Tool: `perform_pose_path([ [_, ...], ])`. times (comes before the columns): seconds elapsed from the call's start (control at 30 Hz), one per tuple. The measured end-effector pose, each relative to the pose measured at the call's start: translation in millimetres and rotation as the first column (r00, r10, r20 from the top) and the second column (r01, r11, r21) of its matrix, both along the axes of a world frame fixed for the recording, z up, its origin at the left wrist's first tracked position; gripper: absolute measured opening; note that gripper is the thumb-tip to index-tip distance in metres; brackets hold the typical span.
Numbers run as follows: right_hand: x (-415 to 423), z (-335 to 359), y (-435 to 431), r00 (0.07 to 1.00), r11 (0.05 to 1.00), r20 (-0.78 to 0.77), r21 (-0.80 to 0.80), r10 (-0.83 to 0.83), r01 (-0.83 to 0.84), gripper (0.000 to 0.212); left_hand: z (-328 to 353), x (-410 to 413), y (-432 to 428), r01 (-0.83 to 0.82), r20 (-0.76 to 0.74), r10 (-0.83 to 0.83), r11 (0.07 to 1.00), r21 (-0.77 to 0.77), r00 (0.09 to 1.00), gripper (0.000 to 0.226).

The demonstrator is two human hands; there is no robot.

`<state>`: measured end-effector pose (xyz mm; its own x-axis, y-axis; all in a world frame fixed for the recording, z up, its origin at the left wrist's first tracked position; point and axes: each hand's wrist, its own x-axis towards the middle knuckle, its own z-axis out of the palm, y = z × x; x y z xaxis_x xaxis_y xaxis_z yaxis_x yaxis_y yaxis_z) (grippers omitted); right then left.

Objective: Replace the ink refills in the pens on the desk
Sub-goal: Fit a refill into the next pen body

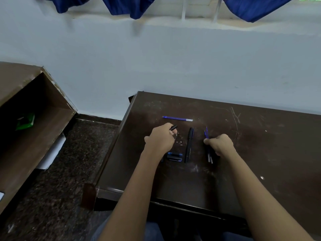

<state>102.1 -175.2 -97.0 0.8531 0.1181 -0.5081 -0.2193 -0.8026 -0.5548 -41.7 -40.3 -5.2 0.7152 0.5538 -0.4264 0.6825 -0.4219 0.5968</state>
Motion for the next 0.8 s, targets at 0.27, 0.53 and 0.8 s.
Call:
perform_pose_path([
  [0.27, -35.6, 55.6, 31.5, 0.982, 0.471, -0.066, 0.871, -0.176, 0.143, 0.019, -7.4, -0.1, 3.6, -0.010, 0.033, 0.011, 0.998, -0.054, 0.999, 0.038],
  [0.53, -58.9, 58.1, 42.9, 0.990, 0.549, 0.128, 0.832, -0.058, -0.075, 0.012, -11.6, 0.2, 7.1, 0.028, 0.080, -0.022, 0.997, -0.067, 0.997, 0.034],
  [0.8, -66.7, 39.5, 50.6, 0.955, 0.712, 0.282, 0.652, 0.090, -0.260, 0.015, -16.3, -2.7, 12.3, -0.046, 0.244, 0.058, 0.997, -0.056, 0.968, 0.025],
])
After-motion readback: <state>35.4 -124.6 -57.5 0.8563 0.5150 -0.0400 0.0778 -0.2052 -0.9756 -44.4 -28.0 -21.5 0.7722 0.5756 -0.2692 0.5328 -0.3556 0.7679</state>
